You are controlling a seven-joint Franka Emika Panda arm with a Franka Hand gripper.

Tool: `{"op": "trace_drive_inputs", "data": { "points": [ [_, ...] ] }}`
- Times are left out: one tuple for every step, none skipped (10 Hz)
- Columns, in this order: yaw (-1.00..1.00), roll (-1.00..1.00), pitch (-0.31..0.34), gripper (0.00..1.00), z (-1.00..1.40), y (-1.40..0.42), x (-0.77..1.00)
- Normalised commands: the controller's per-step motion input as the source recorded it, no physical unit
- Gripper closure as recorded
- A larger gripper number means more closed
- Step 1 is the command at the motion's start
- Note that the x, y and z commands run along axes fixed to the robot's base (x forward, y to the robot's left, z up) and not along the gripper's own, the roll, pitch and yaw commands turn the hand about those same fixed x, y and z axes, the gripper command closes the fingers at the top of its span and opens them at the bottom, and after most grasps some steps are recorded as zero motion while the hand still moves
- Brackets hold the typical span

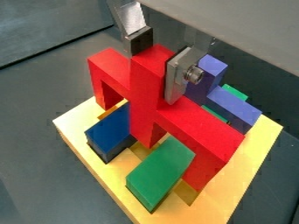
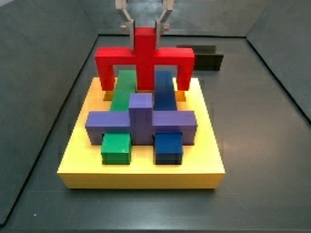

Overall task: Pick up the red object. Move up. Move to above the board. Insert the red object.
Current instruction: Insert the red object.

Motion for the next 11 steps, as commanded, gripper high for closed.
{"op": "trace_drive_inputs", "data": {
  "points": [
    [0.0,-0.05,0.0,1.0,0.03,0.0,-0.08],
    [0.0,-0.05,-0.003,1.0,0.0,0.0,-0.08],
    [0.0,-0.03,-0.006,1.0,0.0,0.0,-0.02],
    [0.03,-0.04,-0.011,1.0,0.0,0.0,0.0],
    [0.03,-0.03,-0.011,1.0,-0.1,0.0,0.0],
    [0.05,-0.03,0.0,1.0,-0.27,0.0,0.03],
    [0.04,0.0,0.0,1.0,-0.37,0.0,0.11],
    [0.03,0.0,0.0,1.0,-0.45,0.0,0.07],
    [0.01,0.0,0.0,1.0,-0.38,0.0,0.01],
    [0.0,0.0,0.0,1.0,-0.32,0.0,0.0],
    [0.0,-0.01,0.0,1.0,-0.16,0.0,0.0]
  ]
}}
